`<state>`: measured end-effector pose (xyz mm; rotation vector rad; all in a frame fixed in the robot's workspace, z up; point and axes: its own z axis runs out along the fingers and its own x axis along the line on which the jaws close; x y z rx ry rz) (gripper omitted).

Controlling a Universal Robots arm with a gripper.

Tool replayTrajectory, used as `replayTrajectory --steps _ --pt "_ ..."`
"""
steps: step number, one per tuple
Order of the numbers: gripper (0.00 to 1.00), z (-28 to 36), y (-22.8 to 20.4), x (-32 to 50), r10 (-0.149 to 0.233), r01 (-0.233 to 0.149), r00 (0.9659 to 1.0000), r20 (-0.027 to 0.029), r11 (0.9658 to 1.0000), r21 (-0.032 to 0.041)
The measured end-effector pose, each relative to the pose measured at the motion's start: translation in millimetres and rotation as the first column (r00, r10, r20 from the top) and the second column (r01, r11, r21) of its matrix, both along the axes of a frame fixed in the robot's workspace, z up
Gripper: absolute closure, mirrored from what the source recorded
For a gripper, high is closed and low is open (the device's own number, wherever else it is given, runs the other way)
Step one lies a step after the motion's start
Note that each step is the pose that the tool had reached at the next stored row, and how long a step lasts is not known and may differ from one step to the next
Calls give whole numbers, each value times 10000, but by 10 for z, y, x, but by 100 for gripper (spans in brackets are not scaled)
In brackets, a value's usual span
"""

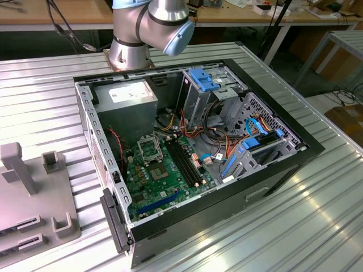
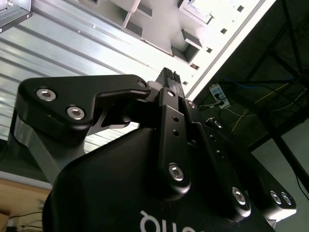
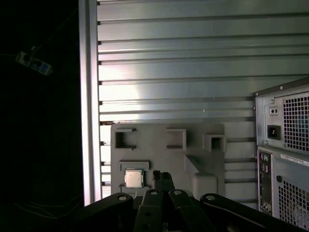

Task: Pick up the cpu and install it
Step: 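Reach for the cpu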

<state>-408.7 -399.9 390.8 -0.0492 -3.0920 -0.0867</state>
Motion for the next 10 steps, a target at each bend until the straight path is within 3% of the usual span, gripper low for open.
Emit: replayTrajectory --steps 10 --pt "89 0 0 -57 1 -1 10000 0 10000 0"
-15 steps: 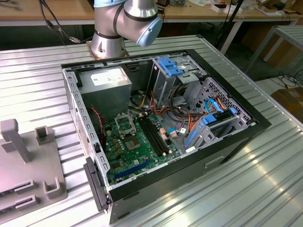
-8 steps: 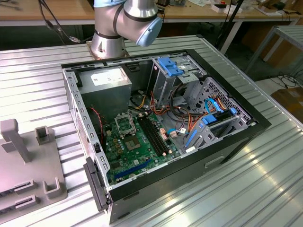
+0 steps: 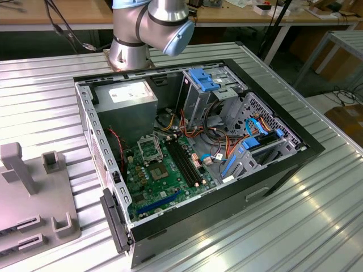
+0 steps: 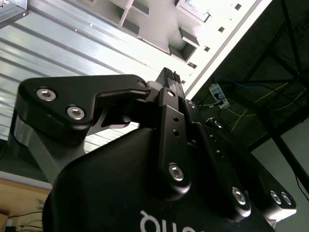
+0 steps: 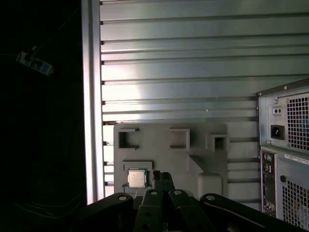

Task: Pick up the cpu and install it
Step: 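Reach for the cpu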

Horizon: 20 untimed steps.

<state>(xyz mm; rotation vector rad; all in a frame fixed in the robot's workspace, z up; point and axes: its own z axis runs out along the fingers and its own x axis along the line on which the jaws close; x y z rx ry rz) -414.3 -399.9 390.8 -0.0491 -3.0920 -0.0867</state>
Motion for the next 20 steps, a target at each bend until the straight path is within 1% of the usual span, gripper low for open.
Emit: replayTrajectory --steps 9,12,16,18,20 --pt "89 -2 -1 -47 2 -2 10000 1 10000 1" --pt "89 -4 -1 -82 -1 1 10000 0 10000 0" --pt "89 -12 -13 -160 -1 1 10000 1 10000 0" --pt "89 -19 -21 -212 0 0 10000 5 10000 0" --pt "89 -36 -22 -282 0 0 10000 14 10000 1"
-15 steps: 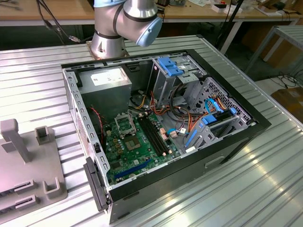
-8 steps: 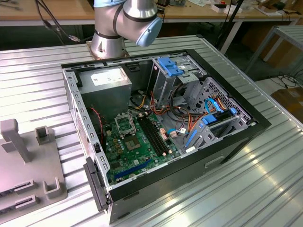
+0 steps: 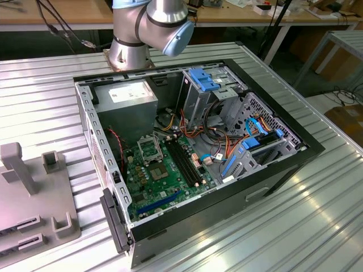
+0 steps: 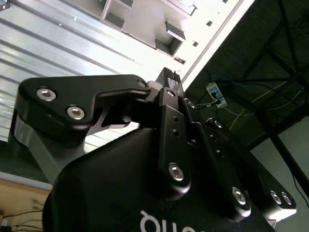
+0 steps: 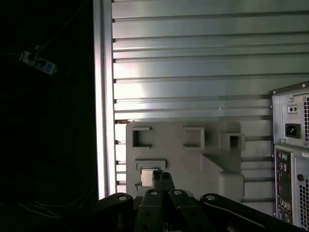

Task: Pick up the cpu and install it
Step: 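Reach for the cpu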

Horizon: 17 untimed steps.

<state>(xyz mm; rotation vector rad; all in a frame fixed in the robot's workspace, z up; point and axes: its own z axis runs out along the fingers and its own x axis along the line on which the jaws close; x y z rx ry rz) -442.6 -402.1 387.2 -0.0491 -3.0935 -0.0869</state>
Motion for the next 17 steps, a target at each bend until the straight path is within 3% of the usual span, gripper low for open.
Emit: replayTrajectory --steps 3,8,12,17 --pt "89 -43 -2 -138 2 -2 10000 14 10000 0" --pt "89 -126 -81 -283 10 -10 10000 14 10000 -1" --pt "89 -185 -125 -324 24 -24 10000 14 10000 -1" --pt "89 -198 -127 -327 26 -26 10000 14 10000 -2"
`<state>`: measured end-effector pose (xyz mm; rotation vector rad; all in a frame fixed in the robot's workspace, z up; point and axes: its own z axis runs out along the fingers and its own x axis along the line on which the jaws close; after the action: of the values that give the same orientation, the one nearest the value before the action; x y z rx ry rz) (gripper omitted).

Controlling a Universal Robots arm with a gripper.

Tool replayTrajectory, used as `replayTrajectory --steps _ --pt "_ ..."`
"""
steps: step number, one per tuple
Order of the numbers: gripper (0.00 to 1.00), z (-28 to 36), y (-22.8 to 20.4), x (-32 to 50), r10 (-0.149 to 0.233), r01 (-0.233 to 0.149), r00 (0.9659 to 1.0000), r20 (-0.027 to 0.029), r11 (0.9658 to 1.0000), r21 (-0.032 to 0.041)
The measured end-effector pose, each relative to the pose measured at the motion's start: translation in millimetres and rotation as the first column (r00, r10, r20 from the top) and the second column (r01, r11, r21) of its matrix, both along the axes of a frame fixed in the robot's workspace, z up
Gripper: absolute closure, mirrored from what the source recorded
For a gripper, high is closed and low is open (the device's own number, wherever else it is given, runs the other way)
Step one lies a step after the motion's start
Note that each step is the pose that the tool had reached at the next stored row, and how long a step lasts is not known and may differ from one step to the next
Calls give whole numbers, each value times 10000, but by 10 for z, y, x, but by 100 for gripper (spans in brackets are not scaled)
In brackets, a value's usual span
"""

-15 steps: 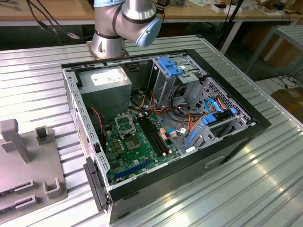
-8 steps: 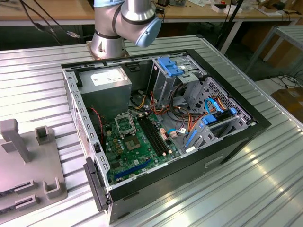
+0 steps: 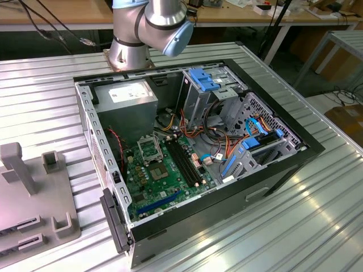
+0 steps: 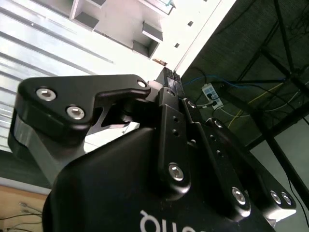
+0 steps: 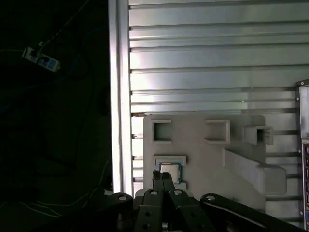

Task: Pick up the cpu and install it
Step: 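Pick up the cpu and move it towards the insertion slot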

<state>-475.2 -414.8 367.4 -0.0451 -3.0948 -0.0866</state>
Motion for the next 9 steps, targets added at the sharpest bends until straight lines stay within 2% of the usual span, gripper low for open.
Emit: replayTrajectory --steps 9 --pt "89 -4 0 0 0 0 10000 0 10000 0"
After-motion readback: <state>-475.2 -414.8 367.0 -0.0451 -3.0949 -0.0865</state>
